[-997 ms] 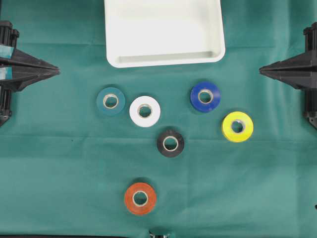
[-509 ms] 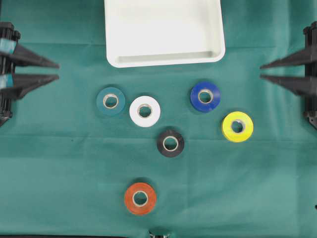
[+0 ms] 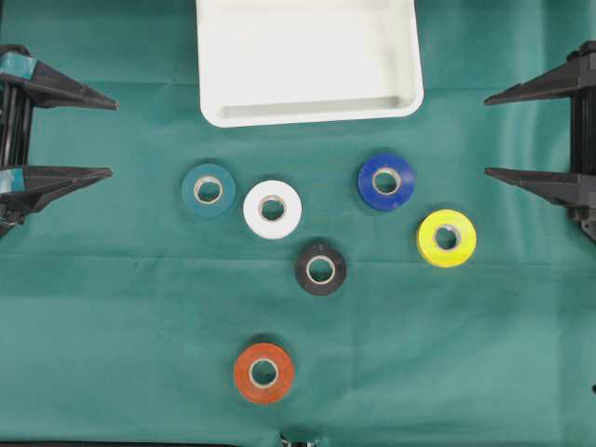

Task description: Pick up the tape from a random location and place it into the white case.

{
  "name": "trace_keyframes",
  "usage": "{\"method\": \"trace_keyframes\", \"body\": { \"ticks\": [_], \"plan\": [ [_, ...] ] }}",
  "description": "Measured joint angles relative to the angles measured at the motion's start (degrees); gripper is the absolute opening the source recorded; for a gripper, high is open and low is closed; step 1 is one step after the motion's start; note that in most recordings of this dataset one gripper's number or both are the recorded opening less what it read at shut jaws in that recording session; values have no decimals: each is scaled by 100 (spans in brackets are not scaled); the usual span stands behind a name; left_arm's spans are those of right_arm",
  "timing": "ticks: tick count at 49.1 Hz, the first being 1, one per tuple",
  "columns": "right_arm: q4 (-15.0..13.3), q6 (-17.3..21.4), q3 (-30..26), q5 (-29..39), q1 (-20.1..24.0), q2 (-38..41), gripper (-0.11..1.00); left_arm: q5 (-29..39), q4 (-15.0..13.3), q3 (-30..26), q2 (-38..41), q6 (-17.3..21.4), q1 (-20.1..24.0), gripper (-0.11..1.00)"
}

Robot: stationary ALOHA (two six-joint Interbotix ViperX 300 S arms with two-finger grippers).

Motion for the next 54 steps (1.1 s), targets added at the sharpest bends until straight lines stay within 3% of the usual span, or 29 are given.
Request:
{"method": "trace_keyframes", "body": {
  "ticks": [16,48,54],
  "plan": [
    [0,0,0,9,0,0,92,141,0,-53,9,-18,-79,100],
    [0,0,-44,18,0,9,92,220,0,-97,9,-26,-1371,99],
    [0,0,-44,18,0,18,92,220,0,-97,9,-26,-1406,99]
  ]
}}
